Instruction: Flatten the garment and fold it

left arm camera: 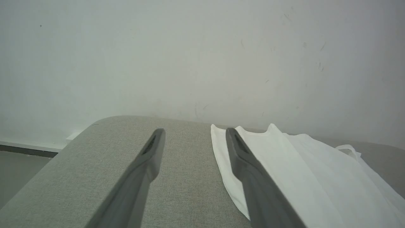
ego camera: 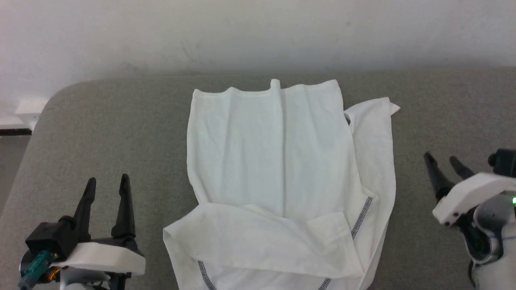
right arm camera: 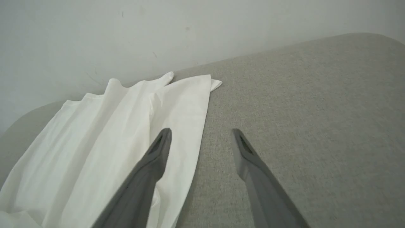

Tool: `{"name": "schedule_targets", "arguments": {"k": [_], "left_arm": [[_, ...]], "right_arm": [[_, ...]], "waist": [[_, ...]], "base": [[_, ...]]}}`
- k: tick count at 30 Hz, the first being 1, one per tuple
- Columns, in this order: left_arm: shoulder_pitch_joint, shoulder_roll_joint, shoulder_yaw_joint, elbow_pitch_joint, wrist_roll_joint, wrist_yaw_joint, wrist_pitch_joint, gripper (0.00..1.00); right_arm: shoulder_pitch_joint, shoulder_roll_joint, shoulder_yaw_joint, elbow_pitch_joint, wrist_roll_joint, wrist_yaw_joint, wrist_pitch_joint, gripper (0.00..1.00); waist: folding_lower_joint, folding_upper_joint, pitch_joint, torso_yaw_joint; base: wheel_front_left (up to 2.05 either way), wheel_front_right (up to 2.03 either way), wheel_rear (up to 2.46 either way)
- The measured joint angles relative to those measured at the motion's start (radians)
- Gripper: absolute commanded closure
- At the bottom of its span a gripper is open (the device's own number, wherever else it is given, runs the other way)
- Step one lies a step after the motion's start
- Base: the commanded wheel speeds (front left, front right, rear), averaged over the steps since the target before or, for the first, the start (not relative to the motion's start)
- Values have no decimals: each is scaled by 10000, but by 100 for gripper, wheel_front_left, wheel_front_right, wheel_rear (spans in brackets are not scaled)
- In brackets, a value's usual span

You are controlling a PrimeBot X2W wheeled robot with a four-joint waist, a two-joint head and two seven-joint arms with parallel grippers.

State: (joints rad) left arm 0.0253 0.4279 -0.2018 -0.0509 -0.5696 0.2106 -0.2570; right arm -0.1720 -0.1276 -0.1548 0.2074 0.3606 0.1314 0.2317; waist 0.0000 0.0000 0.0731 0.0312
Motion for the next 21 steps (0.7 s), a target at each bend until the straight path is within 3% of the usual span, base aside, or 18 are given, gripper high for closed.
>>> {"name": "schedule_targets", "arguments": {"k": [10, 17, 21], "left_arm": [[-1141, -932, 343, -865, 278, -796, 0, 0], [-1885, -1590, 583, -1045, 721, -1409, 0, 0], [-2101, -1879, 777, -1114, 945, -1755, 0, 0]], "right_arm": [[-5033, -1166, -357, 4100, 510, 0, 1254, 0], [-7527, -1891, -428, 5864, 439, 0, 3047, 0], [-8395, -1946, -347, 6345, 113, 0, 3680, 0]], "waist": [[2, 0, 1636, 350], [4, 0, 2903, 773], [3, 0, 3565, 1008]], "base": [[0, 0, 0], [0, 0, 0], [0, 0, 0]]}}
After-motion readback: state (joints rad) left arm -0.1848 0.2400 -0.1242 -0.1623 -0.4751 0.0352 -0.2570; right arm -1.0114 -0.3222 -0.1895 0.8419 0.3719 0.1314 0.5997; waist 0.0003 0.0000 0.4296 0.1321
